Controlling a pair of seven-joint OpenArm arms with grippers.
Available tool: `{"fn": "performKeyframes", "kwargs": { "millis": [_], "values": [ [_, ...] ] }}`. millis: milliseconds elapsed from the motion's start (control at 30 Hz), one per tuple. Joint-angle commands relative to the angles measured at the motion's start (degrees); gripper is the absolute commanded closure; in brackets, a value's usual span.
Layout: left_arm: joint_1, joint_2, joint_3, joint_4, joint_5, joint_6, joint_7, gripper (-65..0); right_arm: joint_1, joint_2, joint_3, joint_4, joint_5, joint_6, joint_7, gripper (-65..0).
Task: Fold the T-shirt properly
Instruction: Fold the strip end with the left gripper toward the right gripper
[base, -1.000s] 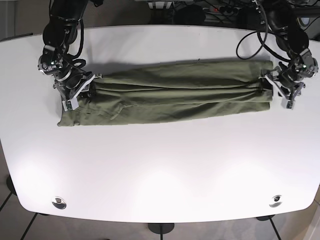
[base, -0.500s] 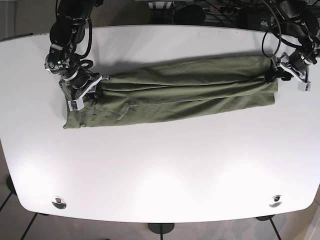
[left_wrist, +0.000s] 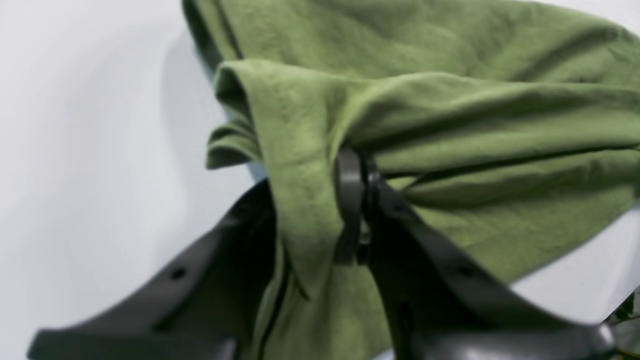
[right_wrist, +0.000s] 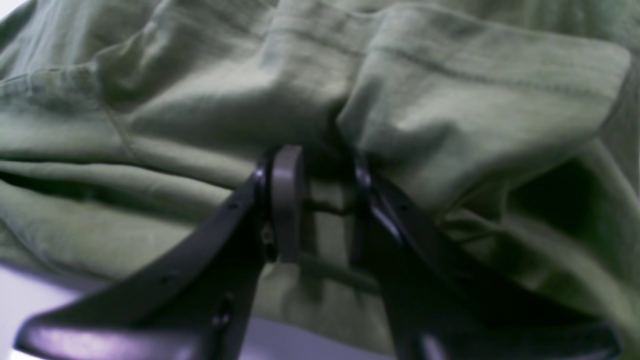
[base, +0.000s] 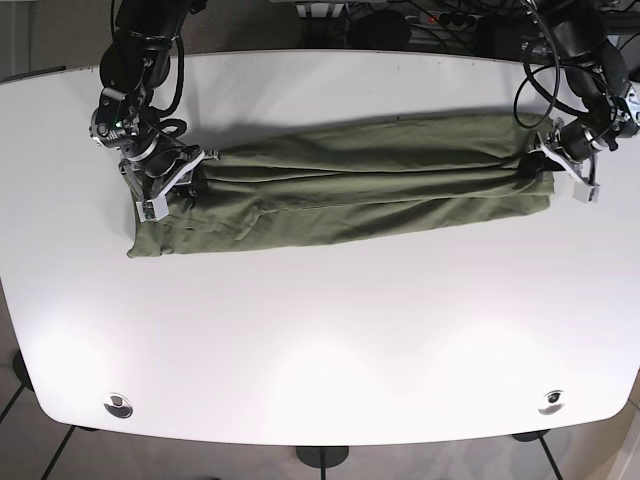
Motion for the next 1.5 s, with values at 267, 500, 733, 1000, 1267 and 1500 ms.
{"fn": "performKeyframes", "kwargs": {
  "millis": [267, 500, 733, 1000, 1267, 1500],
  "values": [
    [2.12, 11.89, 3.22, 32.59, 1.25, 0.29, 8.80, -7.9, 0.46, 0.25, 0.11, 0.63, -0.29, 0.24, -0.65, -14.0],
    [-0.69, 20.51, 17.37, 30.40, 1.25, 1.92, 5.55, -7.9, 0.73, 0.25, -0.07, 0.63, -0.38, 0.24, -0.56, -14.0],
    [-2.89, 20.24, 25.55, 24.59, 1.16, 9.66, 0.62, -17.6, 0.38, 0.25, -0.07, 0.81, -0.29, 0.60, -0.65, -14.0],
    [-7.55, 22.79, 37.77, 24.86, 0.81, 19.85, 0.54, -40.3, 0.38, 0.25, -0.07, 0.81, -0.29, 0.68, -0.65, -14.0],
    [-10.10, 17.08, 34.16, 29.43, 1.07, 17.39, 0.54, -40.3, 0.73, 0.08, 0.46, 10.48, -0.12, 0.60, -2.58, -14.6],
    [-1.75, 8.20, 24.40, 29.34, 0.90, 17.39, 0.54, -27.2, 5.83, -0.10, 17.43, 12.15, 13.77, 0.51, -14.72, -48.0]
  ]
}}
